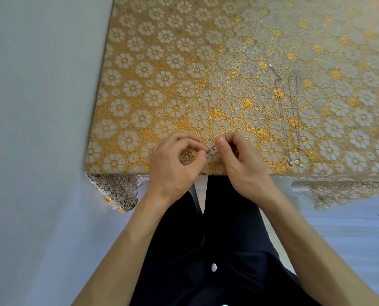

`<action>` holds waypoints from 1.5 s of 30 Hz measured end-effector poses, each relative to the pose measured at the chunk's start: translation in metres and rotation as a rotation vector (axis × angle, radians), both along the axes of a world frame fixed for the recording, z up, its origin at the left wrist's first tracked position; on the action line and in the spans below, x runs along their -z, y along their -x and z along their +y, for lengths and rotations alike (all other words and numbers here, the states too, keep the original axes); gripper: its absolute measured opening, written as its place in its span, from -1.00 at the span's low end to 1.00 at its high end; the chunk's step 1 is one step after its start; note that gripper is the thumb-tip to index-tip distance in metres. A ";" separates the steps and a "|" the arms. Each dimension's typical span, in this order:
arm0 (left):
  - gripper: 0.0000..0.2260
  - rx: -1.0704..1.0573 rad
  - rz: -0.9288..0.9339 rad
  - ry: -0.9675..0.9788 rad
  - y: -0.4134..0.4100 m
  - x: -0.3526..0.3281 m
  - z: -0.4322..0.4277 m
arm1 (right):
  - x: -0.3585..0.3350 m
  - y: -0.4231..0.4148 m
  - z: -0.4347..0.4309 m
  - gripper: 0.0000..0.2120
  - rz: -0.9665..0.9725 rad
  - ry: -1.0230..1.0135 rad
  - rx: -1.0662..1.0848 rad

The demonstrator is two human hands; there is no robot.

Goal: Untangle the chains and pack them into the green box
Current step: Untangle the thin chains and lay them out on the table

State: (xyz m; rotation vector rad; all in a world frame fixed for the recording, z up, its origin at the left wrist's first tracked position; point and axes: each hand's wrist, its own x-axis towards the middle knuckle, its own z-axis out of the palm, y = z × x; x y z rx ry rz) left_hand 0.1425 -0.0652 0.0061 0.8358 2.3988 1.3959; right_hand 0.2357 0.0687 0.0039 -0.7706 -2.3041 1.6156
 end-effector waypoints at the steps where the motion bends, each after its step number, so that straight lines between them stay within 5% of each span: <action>1: -0.93 0.003 -0.001 0.002 0.000 -0.001 0.000 | 0.000 0.000 0.000 -0.76 -0.001 0.015 0.002; 21: -0.89 0.053 0.190 0.052 -0.001 -0.005 0.007 | -0.005 0.000 0.003 -0.76 -0.026 0.051 -0.066; 31: -0.96 0.022 -0.127 -0.032 0.000 -0.013 0.004 | -0.009 0.000 0.003 -0.74 0.005 0.088 -0.043; 38: -0.86 0.034 -0.234 -0.042 0.005 -0.010 0.002 | -0.007 -0.002 0.000 -0.81 0.063 0.083 -0.011; 45: -0.96 0.029 -0.325 -0.068 0.008 -0.010 -0.001 | -0.007 -0.011 -0.002 -0.92 0.141 0.122 0.145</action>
